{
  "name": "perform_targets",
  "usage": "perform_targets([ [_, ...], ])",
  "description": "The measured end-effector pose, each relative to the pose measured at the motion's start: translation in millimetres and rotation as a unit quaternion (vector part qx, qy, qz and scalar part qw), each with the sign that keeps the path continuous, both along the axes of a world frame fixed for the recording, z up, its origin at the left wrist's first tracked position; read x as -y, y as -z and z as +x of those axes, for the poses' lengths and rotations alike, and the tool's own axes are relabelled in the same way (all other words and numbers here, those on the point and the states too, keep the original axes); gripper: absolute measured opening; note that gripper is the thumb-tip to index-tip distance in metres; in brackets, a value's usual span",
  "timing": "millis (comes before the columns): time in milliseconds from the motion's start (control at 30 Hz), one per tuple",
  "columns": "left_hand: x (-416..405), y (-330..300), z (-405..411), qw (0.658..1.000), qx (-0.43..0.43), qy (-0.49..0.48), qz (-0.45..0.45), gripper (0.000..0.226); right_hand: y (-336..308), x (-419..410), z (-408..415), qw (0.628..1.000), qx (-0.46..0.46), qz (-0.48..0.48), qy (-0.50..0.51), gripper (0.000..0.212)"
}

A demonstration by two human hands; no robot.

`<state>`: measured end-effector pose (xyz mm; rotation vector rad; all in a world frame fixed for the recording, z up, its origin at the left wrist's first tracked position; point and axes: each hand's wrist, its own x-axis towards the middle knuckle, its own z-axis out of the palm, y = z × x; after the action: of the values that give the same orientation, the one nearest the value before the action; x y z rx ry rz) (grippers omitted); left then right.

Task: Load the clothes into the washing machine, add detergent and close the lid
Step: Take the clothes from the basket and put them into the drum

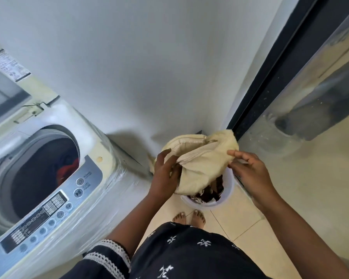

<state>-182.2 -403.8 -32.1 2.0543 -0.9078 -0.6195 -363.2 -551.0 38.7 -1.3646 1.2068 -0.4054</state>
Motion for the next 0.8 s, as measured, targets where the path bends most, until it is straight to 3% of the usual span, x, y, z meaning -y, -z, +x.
perform_targets([
  [67, -2.5, -10.8, -4.5, 0.999, -0.034, -0.007, -0.036, 0.025, 11.5, -2.6, -8.1, 0.980, -0.116, -0.130, -0.101, 0.041],
  [133, -4.8, -21.1, -9.6, 0.991, -0.118, -0.004, -0.064, 0.020, 18.3, -7.6, -11.0, 0.946, -0.110, -0.221, -0.210, 0.081],
  [200, -5.3, -33.0, -14.7, 0.966, -0.246, -0.002, -0.079, 0.024, 23.9, -17.7, -5.3, 0.937, -0.043, -0.198, -0.285, 0.114],
  [267, -2.5, -43.6, -22.3, 0.930, -0.351, 0.003, -0.110, 0.030, 30.1, -33.5, 4.8, 0.949, 0.020, -0.131, -0.287, 0.123],
  [300, -0.2, -47.6, -25.6, 0.917, -0.379, 0.006, -0.126, 0.030, 32.4, -40.4, 10.4, 0.955, 0.039, -0.115, -0.271, 0.118],
  [367, 3.4, -54.8, -28.9, 0.901, -0.410, 0.007, -0.142, 0.030, 29.5, -47.3, 20.3, 0.969, 0.076, -0.107, -0.210, 0.089],
  [467, 2.7, -53.8, -32.2, 0.911, -0.390, 0.007, -0.131, 0.032, 20.9, -43.8, 25.3, 0.974, 0.089, -0.149, -0.143, 0.044],
  [600, 7.2, -48.4, -43.2, 0.978, -0.190, -0.063, -0.049, 0.031, 34.9, -38.6, 23.6, 0.976, 0.061, -0.189, -0.087, 0.037],
  [667, 6.6, -41.9, -46.2, 0.982, -0.117, -0.145, 0.000, 0.032, 42.7, -34.1, 22.4, 0.986, 0.044, -0.159, -0.026, 0.031],
  [800, -1.9, -37.5, -47.8, 0.970, -0.147, -0.188, 0.037, 0.046, 45.3, -25.3, 23.4, 0.996, 0.065, -0.040, 0.046, 0.046],
])
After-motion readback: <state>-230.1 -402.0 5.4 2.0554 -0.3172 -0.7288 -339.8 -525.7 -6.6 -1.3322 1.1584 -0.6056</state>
